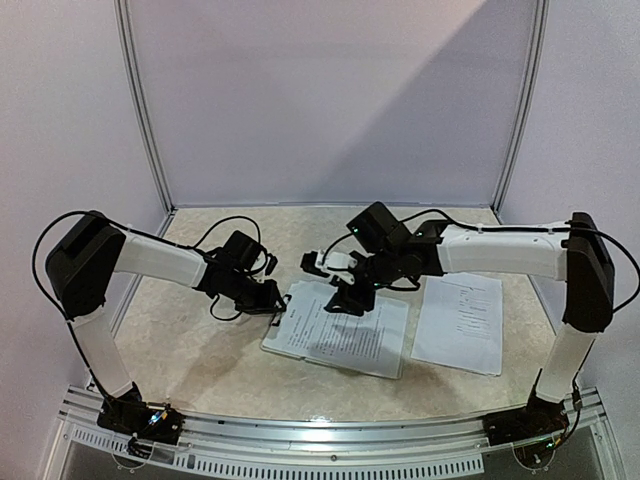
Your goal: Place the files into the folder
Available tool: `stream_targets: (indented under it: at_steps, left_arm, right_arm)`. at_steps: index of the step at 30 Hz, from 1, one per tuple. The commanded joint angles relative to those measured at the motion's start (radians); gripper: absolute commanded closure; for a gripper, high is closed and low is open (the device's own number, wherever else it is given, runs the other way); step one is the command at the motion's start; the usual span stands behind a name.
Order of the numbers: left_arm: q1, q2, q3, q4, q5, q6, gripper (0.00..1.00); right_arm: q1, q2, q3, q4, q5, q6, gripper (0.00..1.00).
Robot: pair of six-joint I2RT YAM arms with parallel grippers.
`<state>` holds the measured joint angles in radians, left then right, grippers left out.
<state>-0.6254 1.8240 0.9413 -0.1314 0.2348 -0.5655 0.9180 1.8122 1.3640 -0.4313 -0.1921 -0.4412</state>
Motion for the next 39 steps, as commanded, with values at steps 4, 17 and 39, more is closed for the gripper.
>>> stream_targets:
  at_steps: [4, 17, 39]
  left_arm:
    - [-0.019, 0.048, -0.033, -0.083, 0.030, -0.008, 1.00]
    - [-0.022, 0.037, -0.031, -0.083, 0.032, -0.010, 1.00]
    - [-0.022, 0.030, -0.052, -0.076, 0.030, -0.007, 1.00]
  right_arm:
    - [-0.233, -0.166, -0.257, 0.009, -0.028, 0.130, 0.39]
    - [-1.033, -0.356, -0.593, 0.009, -0.194, 0.436, 0.42]
    - [-1.225, -0.170, -0.597, 0.006, -0.351, 0.527, 0.48]
